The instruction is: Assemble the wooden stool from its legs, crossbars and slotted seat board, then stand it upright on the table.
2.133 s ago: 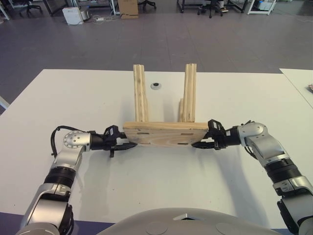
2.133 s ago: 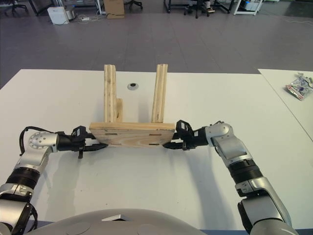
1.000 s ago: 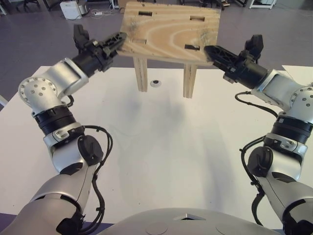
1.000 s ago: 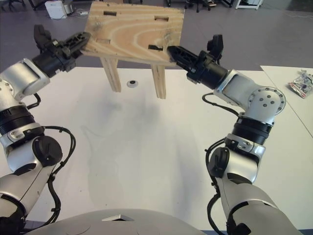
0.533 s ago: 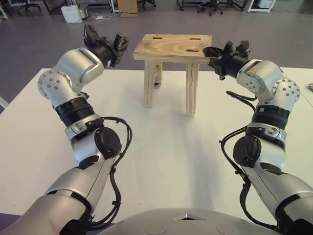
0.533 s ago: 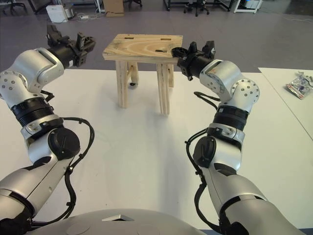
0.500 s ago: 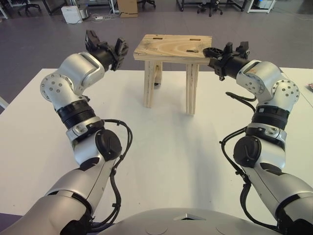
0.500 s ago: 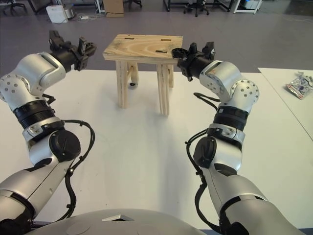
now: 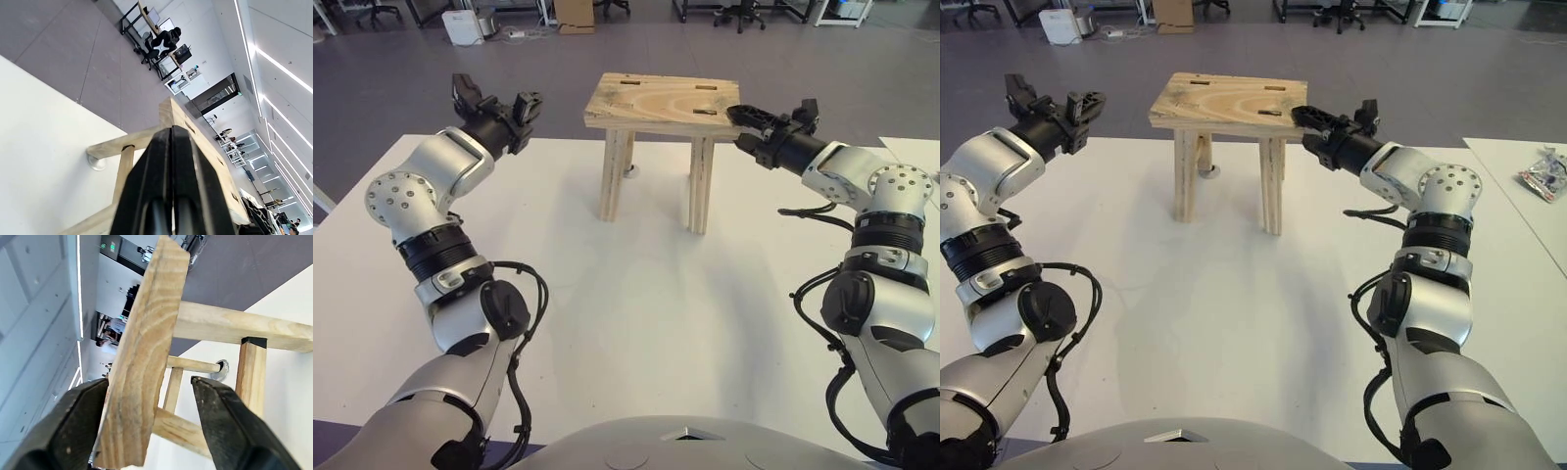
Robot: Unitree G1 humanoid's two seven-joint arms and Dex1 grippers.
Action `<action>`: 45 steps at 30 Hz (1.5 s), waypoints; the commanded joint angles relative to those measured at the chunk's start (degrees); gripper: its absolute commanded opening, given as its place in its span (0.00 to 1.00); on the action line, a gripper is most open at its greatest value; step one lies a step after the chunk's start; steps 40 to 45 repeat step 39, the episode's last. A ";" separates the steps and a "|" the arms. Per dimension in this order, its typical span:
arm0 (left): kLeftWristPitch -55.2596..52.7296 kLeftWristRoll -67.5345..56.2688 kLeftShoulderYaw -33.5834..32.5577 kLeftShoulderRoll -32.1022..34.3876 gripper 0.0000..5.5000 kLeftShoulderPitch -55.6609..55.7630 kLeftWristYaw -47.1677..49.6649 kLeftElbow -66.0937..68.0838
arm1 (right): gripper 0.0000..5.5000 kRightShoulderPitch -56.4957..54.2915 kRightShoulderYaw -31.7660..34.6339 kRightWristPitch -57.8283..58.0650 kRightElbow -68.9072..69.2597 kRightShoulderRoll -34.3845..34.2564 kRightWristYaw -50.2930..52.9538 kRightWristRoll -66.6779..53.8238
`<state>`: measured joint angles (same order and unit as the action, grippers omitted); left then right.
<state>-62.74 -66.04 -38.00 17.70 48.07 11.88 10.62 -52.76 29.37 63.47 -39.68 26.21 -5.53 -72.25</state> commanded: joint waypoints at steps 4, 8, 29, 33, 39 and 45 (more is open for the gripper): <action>12.53 13.00 6.95 6.50 0.00 -8.95 -12.60 -3.91 | 0.57 1.36 4.60 -3.46 7.80 5.33 -6.28 2.06; 30.00 29.19 12.45 8.05 0.00 -23.83 -18.01 -9.05 | 0.57 24.15 -11.83 -22.44 26.24 1.36 -5.73 26.98; 57.20 44.59 27.41 -22.51 0.00 -60.06 -8.39 -26.77 | 0.57 52.07 -23.21 -46.95 47.71 -27.74 16.51 57.38; 58.60 46.09 26.60 -22.60 0.00 -59.70 -7.00 -25.95 | 0.57 51.57 -23.18 -46.64 47.61 -27.79 16.03 58.53; 59.84 44.38 27.05 -22.83 0.00 -58.96 -8.97 -26.02 | 0.57 50.52 -22.82 -46.56 47.18 -27.87 15.51 59.54; 59.84 44.38 27.05 -22.83 0.00 -58.96 -8.97 -26.02 | 0.57 50.52 -22.82 -46.56 47.18 -27.87 15.51 59.54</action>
